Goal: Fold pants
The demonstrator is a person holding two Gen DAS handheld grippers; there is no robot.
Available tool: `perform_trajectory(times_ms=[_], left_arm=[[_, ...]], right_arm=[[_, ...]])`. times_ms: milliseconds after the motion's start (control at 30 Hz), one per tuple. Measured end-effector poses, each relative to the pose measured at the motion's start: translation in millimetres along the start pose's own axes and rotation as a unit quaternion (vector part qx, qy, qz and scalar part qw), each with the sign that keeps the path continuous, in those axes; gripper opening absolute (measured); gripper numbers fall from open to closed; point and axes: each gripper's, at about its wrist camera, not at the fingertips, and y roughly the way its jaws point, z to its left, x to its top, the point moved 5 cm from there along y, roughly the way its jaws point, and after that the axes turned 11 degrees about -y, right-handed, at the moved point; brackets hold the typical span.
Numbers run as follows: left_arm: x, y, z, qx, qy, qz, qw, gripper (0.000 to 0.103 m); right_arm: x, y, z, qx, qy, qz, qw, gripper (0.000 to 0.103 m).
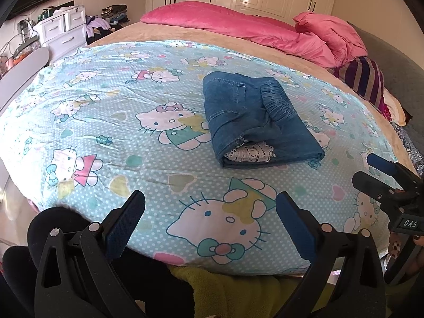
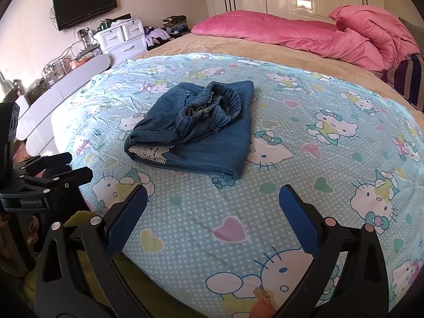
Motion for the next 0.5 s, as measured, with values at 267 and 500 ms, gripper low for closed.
perform_trajectory(times_ms=[267, 500], left_arm=[[0.2, -0.6, -0.4, 0.0, -0.002, 0.0, 1.0, 0.099], [0.5, -2.9, -2.0, 0.001, 0.002, -0.003, 1.0, 0.099]], right_arm=[[0.1, -1.0, -0.4, -0.003, 0.001, -0.002, 1.0, 0.094], [0.4, -1.3, -1.1, -0.004, 0.0, -0.003, 1.0, 0.094]])
